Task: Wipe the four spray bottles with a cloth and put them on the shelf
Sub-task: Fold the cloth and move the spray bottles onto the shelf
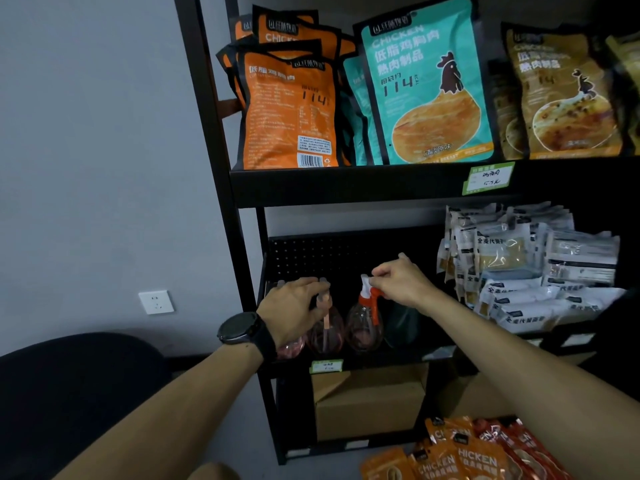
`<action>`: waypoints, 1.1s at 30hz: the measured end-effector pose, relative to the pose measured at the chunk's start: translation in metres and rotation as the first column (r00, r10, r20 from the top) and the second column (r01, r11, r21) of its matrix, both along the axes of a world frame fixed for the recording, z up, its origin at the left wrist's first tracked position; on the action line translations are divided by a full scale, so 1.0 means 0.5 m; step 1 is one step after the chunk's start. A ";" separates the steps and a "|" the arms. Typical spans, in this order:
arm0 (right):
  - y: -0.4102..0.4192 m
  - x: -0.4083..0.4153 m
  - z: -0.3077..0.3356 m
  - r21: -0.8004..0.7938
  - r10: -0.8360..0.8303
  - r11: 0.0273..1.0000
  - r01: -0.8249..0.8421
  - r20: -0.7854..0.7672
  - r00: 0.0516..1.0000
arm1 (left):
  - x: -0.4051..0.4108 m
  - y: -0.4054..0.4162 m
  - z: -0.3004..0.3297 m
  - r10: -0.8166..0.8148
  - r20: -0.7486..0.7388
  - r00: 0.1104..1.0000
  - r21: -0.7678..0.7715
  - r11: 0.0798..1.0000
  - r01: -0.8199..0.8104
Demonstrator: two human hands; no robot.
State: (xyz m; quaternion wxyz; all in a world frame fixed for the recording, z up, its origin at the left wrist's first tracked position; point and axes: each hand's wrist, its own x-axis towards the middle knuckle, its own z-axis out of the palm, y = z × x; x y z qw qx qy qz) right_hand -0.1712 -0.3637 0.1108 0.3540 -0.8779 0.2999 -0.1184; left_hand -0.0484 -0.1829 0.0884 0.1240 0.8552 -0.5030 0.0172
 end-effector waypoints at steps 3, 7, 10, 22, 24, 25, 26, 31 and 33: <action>-0.010 0.011 -0.020 0.082 0.005 0.997 -0.005 -0.004 1.000 | 0.006 -0.007 -0.009 0.007 -0.025 1.000 -0.006 1.000 -0.007; -0.029 0.026 -0.061 0.119 -0.044 0.992 0.036 0.064 0.997 | 0.012 -0.009 -0.011 0.020 -0.054 0.998 -0.017 1.000 -0.021; -0.035 0.032 -0.072 0.076 -0.052 0.996 0.047 0.060 0.997 | 0.014 -0.012 -0.012 0.023 -0.065 0.998 -0.017 1.000 -0.024; -0.069 -0.019 0.043 -0.107 -0.161 0.979 0.176 0.135 0.978 | 0.007 -0.047 0.025 -0.031 -0.075 0.997 -0.008 0.999 0.031; -0.086 -0.028 0.039 -0.182 -0.194 0.963 0.201 0.057 0.979 | 0.000 -0.061 0.032 -0.055 -0.062 0.997 -0.002 0.998 0.055; -0.091 -0.033 0.037 -0.207 -0.203 0.958 0.200 0.006 0.979 | -0.003 -0.068 0.033 -0.062 -0.056 0.996 0.007 0.998 0.063; -0.094 -0.038 0.033 -0.230 -0.210 0.954 0.194 -0.046 0.977 | -0.005 -0.075 0.032 -0.066 -0.055 0.996 0.022 0.997 0.068; -0.097 -0.051 0.012 -0.245 -0.198 0.958 0.147 -0.199 0.960 | -0.007 -0.095 0.013 -0.084 -0.076 0.994 0.094 0.991 0.091; -0.100 -0.054 0.006 -0.220 -0.199 0.963 0.152 -0.211 0.957 | -0.007 -0.097 0.004 -0.086 -0.080 0.993 0.106 0.990 0.094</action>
